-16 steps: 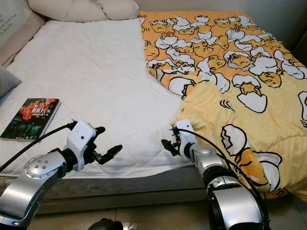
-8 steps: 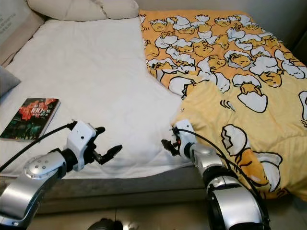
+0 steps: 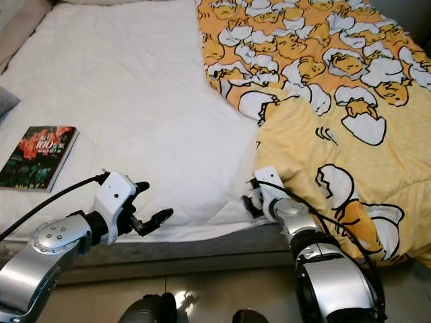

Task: Clean up the room

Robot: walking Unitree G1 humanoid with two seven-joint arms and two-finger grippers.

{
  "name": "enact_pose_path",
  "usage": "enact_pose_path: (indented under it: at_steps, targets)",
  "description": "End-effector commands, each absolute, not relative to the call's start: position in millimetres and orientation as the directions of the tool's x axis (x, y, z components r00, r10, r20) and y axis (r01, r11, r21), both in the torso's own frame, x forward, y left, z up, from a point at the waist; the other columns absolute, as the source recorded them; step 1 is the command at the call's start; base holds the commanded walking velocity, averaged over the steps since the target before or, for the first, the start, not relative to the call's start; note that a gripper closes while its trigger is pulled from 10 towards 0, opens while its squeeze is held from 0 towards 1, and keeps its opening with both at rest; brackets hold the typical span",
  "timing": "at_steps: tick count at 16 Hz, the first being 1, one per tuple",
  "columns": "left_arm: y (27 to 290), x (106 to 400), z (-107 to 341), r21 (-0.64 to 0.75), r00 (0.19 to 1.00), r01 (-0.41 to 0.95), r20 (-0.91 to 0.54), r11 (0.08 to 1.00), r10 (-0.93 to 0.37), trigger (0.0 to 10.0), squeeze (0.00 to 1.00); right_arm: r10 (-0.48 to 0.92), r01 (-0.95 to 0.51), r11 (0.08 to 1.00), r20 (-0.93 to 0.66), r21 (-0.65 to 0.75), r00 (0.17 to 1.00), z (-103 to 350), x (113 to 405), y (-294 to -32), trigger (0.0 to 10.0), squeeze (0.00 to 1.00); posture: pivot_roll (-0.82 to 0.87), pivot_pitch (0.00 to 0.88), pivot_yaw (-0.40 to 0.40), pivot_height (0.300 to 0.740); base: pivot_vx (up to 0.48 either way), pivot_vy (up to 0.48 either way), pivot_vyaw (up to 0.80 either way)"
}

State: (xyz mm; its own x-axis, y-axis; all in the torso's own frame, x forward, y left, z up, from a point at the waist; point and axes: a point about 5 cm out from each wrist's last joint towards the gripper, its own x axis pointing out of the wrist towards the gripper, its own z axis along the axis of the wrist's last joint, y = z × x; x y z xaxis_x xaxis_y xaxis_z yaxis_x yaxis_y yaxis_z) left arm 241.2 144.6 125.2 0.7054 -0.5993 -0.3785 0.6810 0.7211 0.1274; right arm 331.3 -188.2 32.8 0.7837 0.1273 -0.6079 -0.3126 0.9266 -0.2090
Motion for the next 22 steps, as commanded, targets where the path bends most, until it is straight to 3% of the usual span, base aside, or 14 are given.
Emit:
enact_pose_path:
  at_steps: [1,2,3,4,9,10,11,22]
  targets:
    - [142.6,236.9,125.5,0.122,0.694,0.692,-0.383,0.711,-0.61,10.0,1.0,0.06,-0.273,0.927,-0.618,-0.257,0.784,30.5,327.9,-201.3,10.0,1.0,0.08,0.172,0.029,0.74,0.0,0.0,0.0]
    - [141.8,235.6,124.7,0.12,0.692,0.693,-0.385,0.71,-0.611,10.0,1.0,0.027,-0.247,0.928,-0.609,-0.279,0.793,33.0,328.8,-208.0,10.0,1.0,0.08,0.175,0.027,0.74,0.0,0.0,0.0]
    - [140.7,234.9,124.1,0.118,0.691,0.694,-0.387,0.71,-0.611,10.0,1.0,0.0,-0.223,0.93,-0.605,-0.294,0.796,35.3,329.3,-215.1,10.0,0.78,0.08,0.18,0.025,0.74,0.0,0.0,0.0]
    - [139.4,235.3,124.1,0.116,0.692,0.692,-0.387,0.712,-0.609,10.0,1.0,-0.026,-0.21,0.925,-0.604,-0.318,0.797,37.9,329.5,-223.1,10.0,0.0,0.08,0.18,0.025,0.74,0.0,0.0,0.0]
    - [137.6,236.5,124.3,0.113,0.694,0.69,-0.385,0.715,-0.609,10.0,1.0,-0.071,-0.174,0.924,-0.6,-0.341,0.797,37.8,327.7,-230.9,10.0,0.0,0.08,0.19,0.03,0.74,0.0,0.0,0.0]
    - [138.5,236.8,125.1,0.113,0.694,0.69,-0.383,0.715,-0.609,10.0,1.0,-0.074,-0.143,0.941,-0.601,-0.306,0.796,36.8,326.8,-231.6,8.8,0.0,0.08,0.193,0.031,0.74,0.0,0.0,0.0]
    - [138.6,237.0,125.7,0.112,0.694,0.691,-0.382,0.714,-0.611,10.0,1.0,-0.077,-0.138,0.944,-0.605,-0.301,0.792,36.0,326.1,-231.8,0.0,0.0,0.08,0.194,0.031,0.74,0.0,0.0,0.0]
    - [135.6,240.0,128.8,0.112,0.695,0.692,-0.372,0.713,-0.615,10.0,1.0,-0.125,-0.071,0.957,-0.62,-0.282,0.774,33.6,322.8,-237.9,0.0,0.0,0.08,0.186,0.029,0.74,0.0,0.0,0.0]
